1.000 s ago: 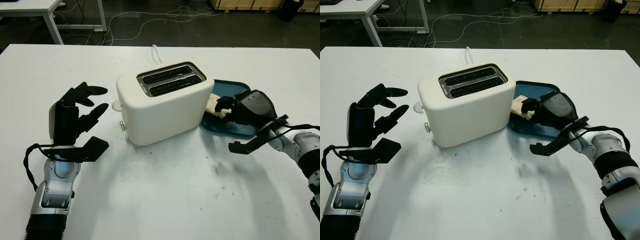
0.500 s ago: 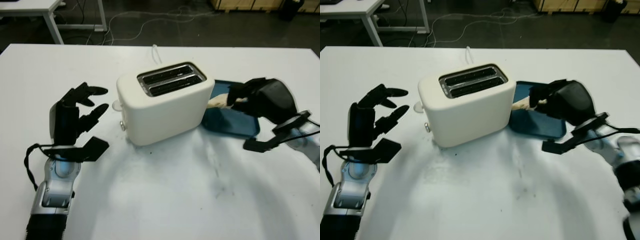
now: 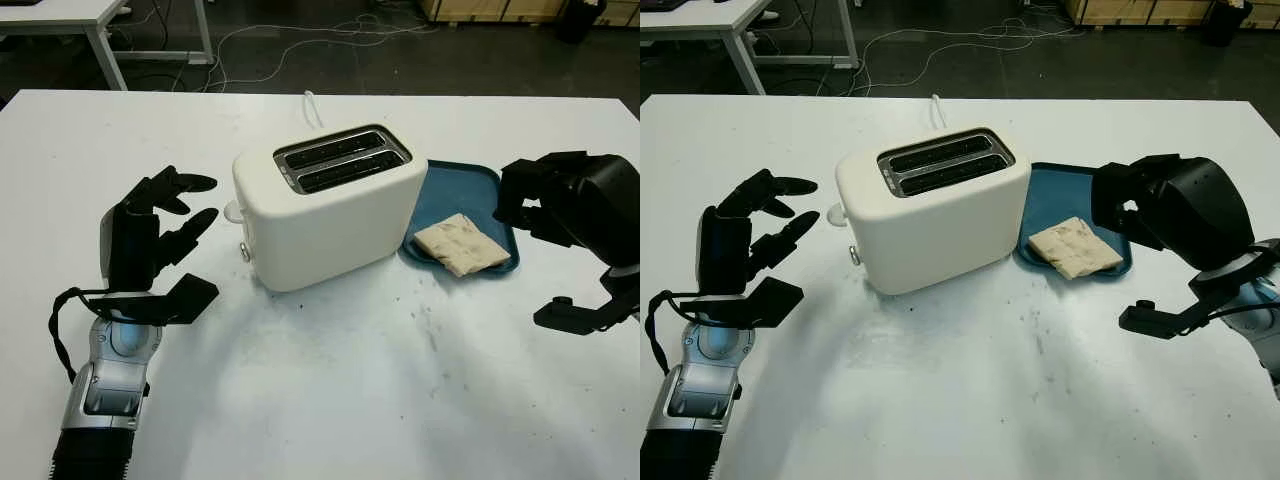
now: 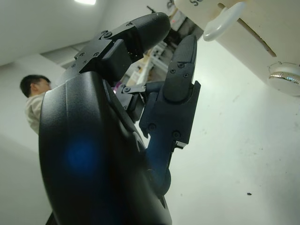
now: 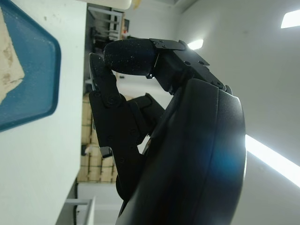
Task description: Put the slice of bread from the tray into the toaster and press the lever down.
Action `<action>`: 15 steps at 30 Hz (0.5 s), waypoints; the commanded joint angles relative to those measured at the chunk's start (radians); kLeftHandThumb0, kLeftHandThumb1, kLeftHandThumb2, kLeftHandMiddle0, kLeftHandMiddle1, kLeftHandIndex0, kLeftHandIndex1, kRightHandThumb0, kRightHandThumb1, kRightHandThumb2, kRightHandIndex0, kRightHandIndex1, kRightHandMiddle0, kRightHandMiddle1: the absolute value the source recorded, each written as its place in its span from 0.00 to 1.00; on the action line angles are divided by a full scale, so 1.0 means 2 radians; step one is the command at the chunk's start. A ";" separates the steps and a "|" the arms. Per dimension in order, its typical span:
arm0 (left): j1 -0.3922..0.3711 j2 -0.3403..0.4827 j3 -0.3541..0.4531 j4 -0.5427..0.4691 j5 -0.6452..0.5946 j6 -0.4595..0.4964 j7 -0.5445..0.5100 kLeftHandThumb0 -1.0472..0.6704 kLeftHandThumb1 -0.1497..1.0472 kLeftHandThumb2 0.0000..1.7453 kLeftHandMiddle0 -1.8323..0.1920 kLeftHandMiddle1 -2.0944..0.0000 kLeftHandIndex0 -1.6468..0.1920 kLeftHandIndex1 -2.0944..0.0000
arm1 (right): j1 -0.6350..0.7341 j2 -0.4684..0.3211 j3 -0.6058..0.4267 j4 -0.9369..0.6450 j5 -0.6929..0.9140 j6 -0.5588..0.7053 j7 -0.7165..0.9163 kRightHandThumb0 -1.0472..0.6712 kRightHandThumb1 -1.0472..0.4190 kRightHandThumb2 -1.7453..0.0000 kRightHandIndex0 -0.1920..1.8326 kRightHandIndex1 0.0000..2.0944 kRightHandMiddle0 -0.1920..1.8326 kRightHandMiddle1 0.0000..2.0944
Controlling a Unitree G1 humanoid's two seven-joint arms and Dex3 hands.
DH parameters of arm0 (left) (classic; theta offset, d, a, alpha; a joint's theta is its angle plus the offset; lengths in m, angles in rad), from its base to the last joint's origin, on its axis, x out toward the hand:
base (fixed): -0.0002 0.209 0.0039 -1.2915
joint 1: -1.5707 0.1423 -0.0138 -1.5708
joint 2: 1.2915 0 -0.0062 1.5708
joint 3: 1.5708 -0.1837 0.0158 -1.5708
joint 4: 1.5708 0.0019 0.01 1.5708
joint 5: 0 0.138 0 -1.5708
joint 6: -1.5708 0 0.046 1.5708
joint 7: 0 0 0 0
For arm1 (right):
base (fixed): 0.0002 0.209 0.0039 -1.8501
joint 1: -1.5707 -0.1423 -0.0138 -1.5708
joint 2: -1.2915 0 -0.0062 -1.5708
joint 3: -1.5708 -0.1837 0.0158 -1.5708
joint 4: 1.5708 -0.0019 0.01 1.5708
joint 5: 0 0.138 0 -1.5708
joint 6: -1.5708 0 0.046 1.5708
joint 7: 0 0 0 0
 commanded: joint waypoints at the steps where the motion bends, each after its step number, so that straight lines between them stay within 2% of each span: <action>1: 0.000 0.000 0.001 -0.001 -0.006 -0.003 0.001 0.42 0.89 0.08 0.66 0.28 0.54 0.63 | 0.000 0.007 -0.001 0.004 -0.002 -0.008 0.004 0.49 0.09 0.97 0.55 0.83 0.46 0.83; 5: 0.001 0.000 0.000 -0.005 -0.003 0.001 0.001 0.42 0.89 0.08 0.66 0.28 0.54 0.63 | 0.007 0.011 -0.002 -0.003 0.000 0.004 0.026 0.47 0.09 0.95 0.54 0.83 0.45 0.83; 8: 0.002 -0.001 -0.001 -0.006 -0.002 0.004 0.001 0.42 0.89 0.08 0.66 0.28 0.53 0.63 | 0.014 0.017 -0.004 -0.008 0.023 0.013 0.057 0.45 0.09 0.97 0.51 0.83 0.43 0.83; 11: 0.002 -0.001 0.000 -0.004 -0.002 0.001 0.002 0.42 0.89 0.08 0.66 0.28 0.53 0.63 | 0.031 0.016 -0.007 -0.042 0.035 0.055 0.111 0.37 0.18 0.99 0.41 0.83 0.36 0.83; 12: 0.002 0.000 0.000 -0.002 -0.004 -0.002 0.002 0.42 0.89 0.08 0.66 0.28 0.53 0.63 | 0.039 0.013 -0.007 -0.060 0.034 0.076 0.137 0.33 0.20 1.00 0.36 0.80 0.35 0.75; 13: 0.002 0.000 0.001 -0.002 -0.004 -0.002 0.001 0.42 0.89 0.08 0.66 0.28 0.53 0.63 | 0.047 0.010 -0.006 -0.077 0.031 0.095 0.161 0.30 0.22 1.00 0.32 0.71 0.39 0.55; 15: 0.002 0.001 0.001 -0.003 -0.004 0.000 0.000 0.42 0.89 0.08 0.66 0.28 0.53 0.63 | 0.059 0.008 -0.006 -0.100 0.023 0.113 0.190 0.27 0.25 1.00 0.30 0.50 0.45 0.25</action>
